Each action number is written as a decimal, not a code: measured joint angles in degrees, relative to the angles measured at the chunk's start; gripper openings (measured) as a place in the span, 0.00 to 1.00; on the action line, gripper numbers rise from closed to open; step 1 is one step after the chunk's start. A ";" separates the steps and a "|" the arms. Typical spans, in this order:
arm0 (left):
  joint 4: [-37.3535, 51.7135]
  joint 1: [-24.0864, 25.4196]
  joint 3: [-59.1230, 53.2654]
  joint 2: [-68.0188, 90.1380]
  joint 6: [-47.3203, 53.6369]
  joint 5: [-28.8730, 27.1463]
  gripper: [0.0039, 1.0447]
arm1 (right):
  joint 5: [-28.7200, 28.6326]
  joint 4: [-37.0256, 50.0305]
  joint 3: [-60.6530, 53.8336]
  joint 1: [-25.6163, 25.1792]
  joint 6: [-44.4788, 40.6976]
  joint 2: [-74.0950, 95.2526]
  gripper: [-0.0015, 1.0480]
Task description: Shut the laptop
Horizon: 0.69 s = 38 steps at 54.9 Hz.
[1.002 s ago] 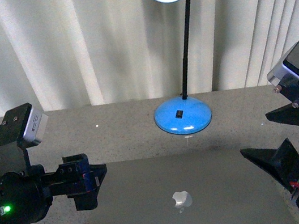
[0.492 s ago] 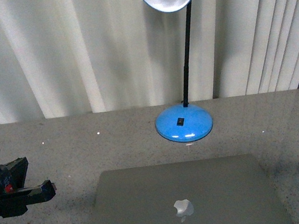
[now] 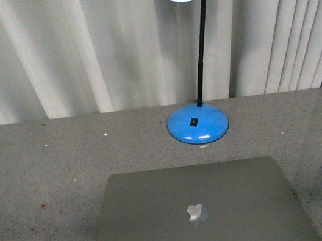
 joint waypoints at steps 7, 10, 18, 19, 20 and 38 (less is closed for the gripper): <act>-10.86 0.04 0.11 -9.33 0.11 -0.04 0.03 | -0.02 -4.76 -0.17 0.00 0.00 -5.38 0.03; -14.34 0.04 0.11 -13.00 0.11 -0.04 0.03 | -0.02 -6.67 -0.26 0.00 0.00 -7.43 0.03; -20.06 0.04 0.11 -19.87 0.11 -0.02 0.03 | 0.00 -11.58 -0.46 0.00 0.00 -13.22 0.03; -20.65 0.04 0.11 -20.50 0.11 -0.02 0.03 | -0.02 -12.20 -0.46 0.00 0.00 -13.84 0.03; -21.27 0.04 0.11 -21.16 0.13 -0.02 0.03 | -0.07 -12.83 -0.46 0.00 0.00 -14.47 0.03; -32.00 0.04 0.09 -32.33 0.13 -0.02 0.03 | -0.09 -23.06 -0.48 0.00 0.00 -25.20 0.03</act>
